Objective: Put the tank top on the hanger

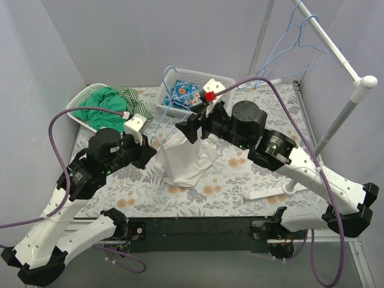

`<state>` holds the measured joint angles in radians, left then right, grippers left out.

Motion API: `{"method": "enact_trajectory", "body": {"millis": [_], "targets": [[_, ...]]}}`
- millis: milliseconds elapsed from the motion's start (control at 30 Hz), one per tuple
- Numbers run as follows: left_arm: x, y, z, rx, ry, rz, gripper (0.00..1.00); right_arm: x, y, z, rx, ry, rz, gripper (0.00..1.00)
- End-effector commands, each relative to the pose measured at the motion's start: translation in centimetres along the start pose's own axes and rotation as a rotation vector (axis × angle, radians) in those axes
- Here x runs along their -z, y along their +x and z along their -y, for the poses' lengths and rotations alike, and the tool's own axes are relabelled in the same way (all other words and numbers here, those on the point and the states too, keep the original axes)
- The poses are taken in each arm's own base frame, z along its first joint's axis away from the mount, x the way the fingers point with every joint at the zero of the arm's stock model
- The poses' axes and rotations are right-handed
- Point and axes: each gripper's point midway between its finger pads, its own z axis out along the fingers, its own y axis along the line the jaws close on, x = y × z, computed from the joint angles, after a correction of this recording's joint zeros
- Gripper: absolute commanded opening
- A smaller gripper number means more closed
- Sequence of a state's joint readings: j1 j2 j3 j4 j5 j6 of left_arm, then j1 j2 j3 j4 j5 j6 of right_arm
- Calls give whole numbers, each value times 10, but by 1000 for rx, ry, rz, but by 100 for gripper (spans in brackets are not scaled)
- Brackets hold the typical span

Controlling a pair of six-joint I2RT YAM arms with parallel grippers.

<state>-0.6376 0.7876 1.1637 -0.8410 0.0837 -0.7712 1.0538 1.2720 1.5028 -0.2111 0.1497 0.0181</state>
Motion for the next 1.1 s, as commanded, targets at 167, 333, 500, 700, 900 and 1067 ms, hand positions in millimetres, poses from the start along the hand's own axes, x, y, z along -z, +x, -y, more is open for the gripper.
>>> {"method": "enact_trajectory", "body": {"millis": [167, 333, 500, 700, 900, 1067], "targets": [[24, -36, 22, -117, 116, 25, 0, 23, 89, -44, -82, -246, -111, 70], [31, -41, 31, -130, 162, 20, 0, 35, 163, -72, -115, -391, -239, 62], [21, -48, 35, -126, 183, 10, 0, 48, 208, -107, -112, -527, -277, 57], [18, -79, 50, -150, 252, 59, 0, 43, 246, -128, -109, -529, -305, 53], [7, -103, 65, -170, 329, 66, 0, 19, 256, -135, -102, -463, -274, 52], [1, -119, 77, -185, 381, 72, 0, -6, 260, -136, -109, -403, -256, 51]]}}
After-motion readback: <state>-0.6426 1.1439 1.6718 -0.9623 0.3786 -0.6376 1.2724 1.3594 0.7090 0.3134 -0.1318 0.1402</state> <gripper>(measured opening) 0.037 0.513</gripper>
